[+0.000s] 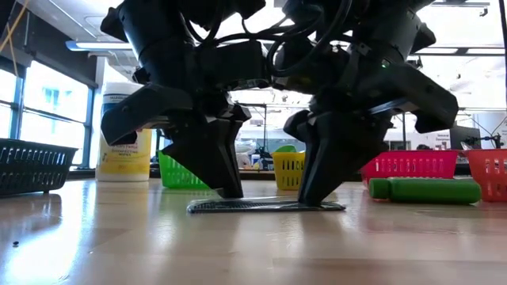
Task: Pick & Place Travel size toiletries
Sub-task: Put the black hair comb into the red bin
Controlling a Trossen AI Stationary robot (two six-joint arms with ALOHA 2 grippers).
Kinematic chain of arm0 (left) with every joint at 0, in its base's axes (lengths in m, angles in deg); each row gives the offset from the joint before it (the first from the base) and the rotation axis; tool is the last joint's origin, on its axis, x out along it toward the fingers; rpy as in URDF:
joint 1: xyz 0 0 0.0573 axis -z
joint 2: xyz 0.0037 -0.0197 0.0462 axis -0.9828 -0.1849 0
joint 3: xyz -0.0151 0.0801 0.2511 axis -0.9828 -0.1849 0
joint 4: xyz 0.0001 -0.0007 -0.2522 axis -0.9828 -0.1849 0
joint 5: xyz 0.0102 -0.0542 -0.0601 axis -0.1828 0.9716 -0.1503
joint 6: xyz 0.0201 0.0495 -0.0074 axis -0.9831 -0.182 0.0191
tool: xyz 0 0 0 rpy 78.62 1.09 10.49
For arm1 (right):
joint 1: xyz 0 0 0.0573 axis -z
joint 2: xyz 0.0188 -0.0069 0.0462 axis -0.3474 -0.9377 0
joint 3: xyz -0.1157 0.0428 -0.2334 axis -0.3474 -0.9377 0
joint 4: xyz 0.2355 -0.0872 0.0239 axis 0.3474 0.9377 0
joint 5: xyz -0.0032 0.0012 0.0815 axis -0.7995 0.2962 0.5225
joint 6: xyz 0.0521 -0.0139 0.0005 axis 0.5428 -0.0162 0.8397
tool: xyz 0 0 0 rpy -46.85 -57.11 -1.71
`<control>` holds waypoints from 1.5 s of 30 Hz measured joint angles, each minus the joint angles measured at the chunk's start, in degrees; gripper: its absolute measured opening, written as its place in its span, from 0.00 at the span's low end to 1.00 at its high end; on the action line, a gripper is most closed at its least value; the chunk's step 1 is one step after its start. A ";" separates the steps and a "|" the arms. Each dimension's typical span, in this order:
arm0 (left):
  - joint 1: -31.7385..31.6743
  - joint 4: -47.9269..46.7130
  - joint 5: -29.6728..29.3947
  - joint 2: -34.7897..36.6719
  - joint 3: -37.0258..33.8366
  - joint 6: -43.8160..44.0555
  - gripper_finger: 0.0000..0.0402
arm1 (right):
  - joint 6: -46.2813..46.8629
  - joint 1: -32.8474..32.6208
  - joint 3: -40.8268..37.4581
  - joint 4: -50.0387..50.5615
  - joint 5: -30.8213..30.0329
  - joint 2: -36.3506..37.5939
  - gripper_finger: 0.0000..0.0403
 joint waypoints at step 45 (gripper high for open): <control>0.69 -14.63 -4.81 8.56 0.00 2.12 0.00 | 3.87 -7.98 13.14 29.62 -18.21 7.45 0.00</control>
